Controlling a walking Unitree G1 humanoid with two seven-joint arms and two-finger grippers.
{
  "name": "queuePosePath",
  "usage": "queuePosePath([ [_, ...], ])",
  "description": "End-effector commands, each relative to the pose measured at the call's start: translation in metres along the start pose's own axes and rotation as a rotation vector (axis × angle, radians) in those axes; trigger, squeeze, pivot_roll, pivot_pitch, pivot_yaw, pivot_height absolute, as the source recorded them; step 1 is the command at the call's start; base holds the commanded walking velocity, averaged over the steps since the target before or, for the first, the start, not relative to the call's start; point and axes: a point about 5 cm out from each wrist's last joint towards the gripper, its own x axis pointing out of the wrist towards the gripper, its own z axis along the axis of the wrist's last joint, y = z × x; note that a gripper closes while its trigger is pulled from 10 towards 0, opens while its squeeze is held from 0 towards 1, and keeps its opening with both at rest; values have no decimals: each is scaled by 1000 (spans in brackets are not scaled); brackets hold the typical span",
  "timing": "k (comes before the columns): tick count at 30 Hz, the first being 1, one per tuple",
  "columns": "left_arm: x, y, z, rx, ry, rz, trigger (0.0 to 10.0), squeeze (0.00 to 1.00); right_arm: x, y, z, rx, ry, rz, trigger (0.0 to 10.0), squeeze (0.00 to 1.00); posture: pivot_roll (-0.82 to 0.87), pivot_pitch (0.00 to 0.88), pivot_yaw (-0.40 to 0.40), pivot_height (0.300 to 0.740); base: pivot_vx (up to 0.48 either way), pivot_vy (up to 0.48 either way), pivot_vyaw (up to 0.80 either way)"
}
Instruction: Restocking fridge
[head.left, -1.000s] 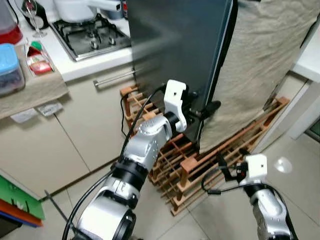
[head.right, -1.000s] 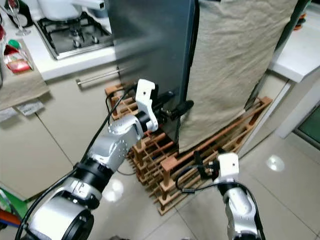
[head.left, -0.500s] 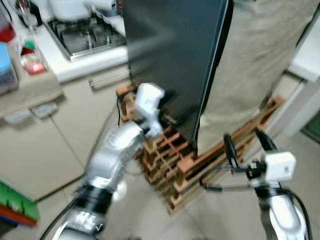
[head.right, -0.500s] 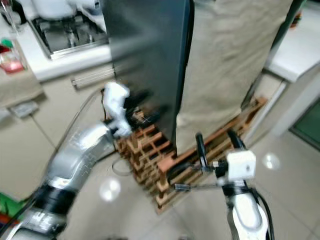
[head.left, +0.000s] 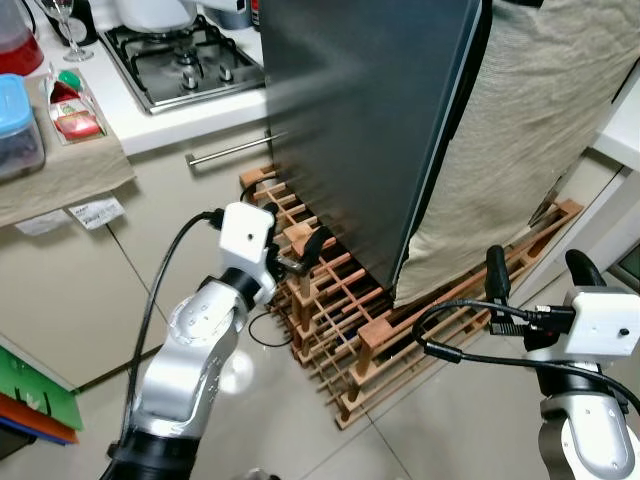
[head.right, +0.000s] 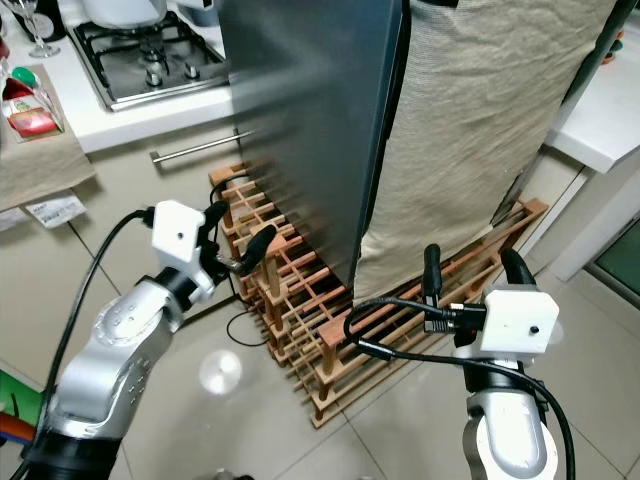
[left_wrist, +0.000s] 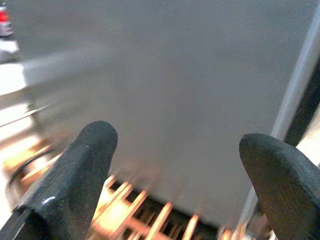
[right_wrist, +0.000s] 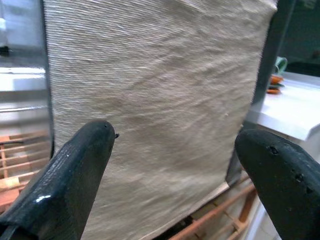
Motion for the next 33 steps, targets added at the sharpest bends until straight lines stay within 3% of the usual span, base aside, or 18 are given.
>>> queuePosePath([
  [1, 3, -4, 1, 2, -1, -24, 10000, 0, 3, -4, 5, -10, -5, -22, 10000, 0, -128, 0, 19, 740, 0, 0, 0],
  [5, 15, -19, 4, -43, -12, -115, 10000, 0, 6, -8, 2, -25, 31, -52, 10000, 0, -157, 0, 35, 740, 0, 0, 0],
  [9, 22, -27, 6, -32, -23, -164, 10000, 0, 7, -12, -5, -33, 69, -61, 10000, 0, -169, 2, 44, 740, 0, 0, -587],
  [15, 14, -15, 11, -53, -34, -121, 10000, 0, 13, -15, -2, -75, 46, -60, 10000, 0, -173, 9, 52, 740, 0, 0, -374],
  [20, 13, -15, 18, -77, -57, -119, 10000, 0, 15, -16, -10, -75, 67, -43, 10000, 0, -154, 16, 36, 740, 0, 0, -209],
  [29, 29, -18, 32, -112, -89, -149, 10000, 0, 24, -13, -21, -61, 73, -6, 10000, 0, -141, 16, 28, 740, 0, 0, -800],
  [33, 37, -14, 30, -126, -65, -116, 10000, 0, 30, -18, -23, -66, 55, -12, 10000, 0, -146, 14, 32, 740, 0, 0, -130],
])
